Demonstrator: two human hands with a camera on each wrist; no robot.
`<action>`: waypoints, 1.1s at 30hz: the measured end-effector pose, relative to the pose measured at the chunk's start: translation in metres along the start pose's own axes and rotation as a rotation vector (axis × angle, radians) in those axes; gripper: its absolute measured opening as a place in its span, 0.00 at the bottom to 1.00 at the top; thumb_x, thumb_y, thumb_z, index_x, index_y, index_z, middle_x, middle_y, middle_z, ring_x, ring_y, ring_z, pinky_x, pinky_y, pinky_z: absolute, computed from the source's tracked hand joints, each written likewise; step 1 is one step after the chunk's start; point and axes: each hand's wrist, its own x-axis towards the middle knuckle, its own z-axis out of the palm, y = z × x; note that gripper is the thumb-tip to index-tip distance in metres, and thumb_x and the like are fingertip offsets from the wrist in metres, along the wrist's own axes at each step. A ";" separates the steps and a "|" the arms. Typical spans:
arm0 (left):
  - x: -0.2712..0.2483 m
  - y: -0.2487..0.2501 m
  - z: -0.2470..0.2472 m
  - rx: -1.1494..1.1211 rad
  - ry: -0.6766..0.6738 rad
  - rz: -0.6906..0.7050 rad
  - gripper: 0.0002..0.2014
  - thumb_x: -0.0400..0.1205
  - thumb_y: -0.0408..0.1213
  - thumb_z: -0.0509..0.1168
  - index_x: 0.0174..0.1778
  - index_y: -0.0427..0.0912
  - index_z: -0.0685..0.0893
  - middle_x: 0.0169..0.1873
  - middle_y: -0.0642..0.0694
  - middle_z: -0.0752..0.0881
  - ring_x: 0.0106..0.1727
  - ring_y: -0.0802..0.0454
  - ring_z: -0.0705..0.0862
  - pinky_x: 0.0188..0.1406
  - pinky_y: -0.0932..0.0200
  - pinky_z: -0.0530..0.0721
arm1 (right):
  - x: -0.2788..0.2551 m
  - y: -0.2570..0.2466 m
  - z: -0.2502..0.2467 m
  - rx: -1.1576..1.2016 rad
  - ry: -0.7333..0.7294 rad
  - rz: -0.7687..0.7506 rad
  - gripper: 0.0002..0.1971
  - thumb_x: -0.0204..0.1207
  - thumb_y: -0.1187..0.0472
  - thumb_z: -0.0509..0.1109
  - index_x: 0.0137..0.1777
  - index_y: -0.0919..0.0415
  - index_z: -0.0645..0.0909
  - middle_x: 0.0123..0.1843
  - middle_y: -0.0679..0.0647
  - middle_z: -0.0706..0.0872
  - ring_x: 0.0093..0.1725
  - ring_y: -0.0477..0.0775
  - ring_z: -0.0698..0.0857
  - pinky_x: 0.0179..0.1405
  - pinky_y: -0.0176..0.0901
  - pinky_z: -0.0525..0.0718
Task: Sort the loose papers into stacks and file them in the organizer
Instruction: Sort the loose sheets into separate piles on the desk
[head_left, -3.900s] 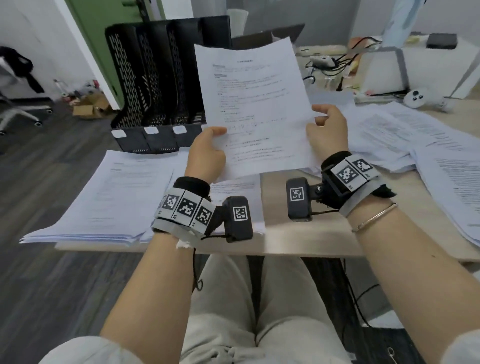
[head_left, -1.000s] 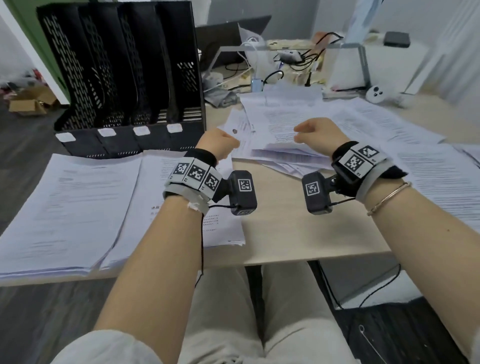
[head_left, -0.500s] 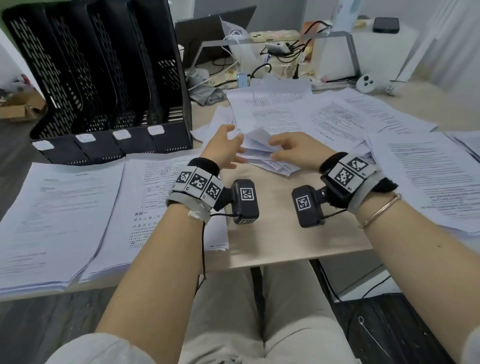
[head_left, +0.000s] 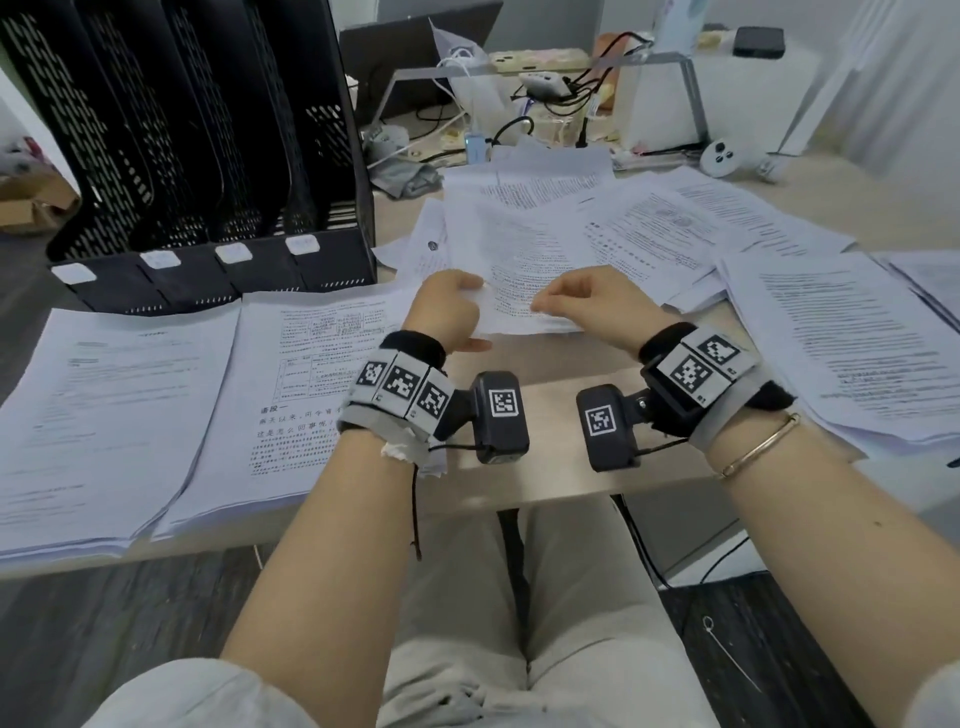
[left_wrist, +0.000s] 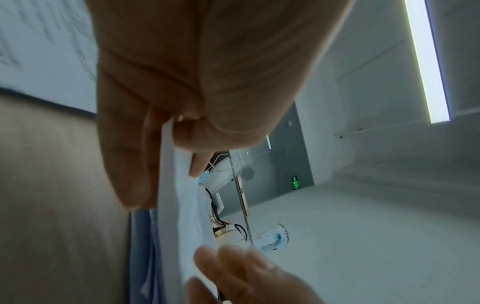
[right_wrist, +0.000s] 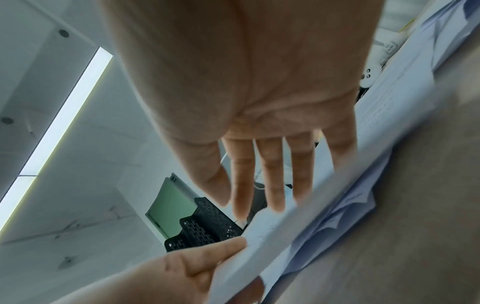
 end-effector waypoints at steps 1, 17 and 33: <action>-0.005 -0.004 -0.001 -0.018 0.030 0.036 0.28 0.77 0.14 0.47 0.71 0.38 0.75 0.72 0.43 0.69 0.68 0.39 0.73 0.34 0.54 0.90 | 0.001 0.003 -0.001 0.006 0.055 0.015 0.08 0.77 0.59 0.70 0.52 0.61 0.86 0.56 0.51 0.88 0.56 0.44 0.82 0.52 0.31 0.76; -0.033 -0.031 -0.072 -0.110 0.467 0.365 0.31 0.70 0.15 0.52 0.63 0.45 0.80 0.63 0.51 0.80 0.69 0.53 0.76 0.68 0.57 0.78 | 0.013 -0.026 0.035 0.322 0.336 -0.029 0.16 0.77 0.78 0.56 0.52 0.63 0.83 0.51 0.60 0.84 0.28 0.44 0.87 0.28 0.41 0.87; -0.067 -0.054 -0.173 -0.320 0.718 0.297 0.27 0.77 0.16 0.50 0.69 0.38 0.74 0.67 0.46 0.73 0.63 0.46 0.80 0.34 0.65 0.87 | 0.035 -0.089 0.105 0.432 0.136 -0.102 0.12 0.78 0.72 0.62 0.48 0.60 0.86 0.54 0.60 0.86 0.46 0.48 0.88 0.43 0.49 0.90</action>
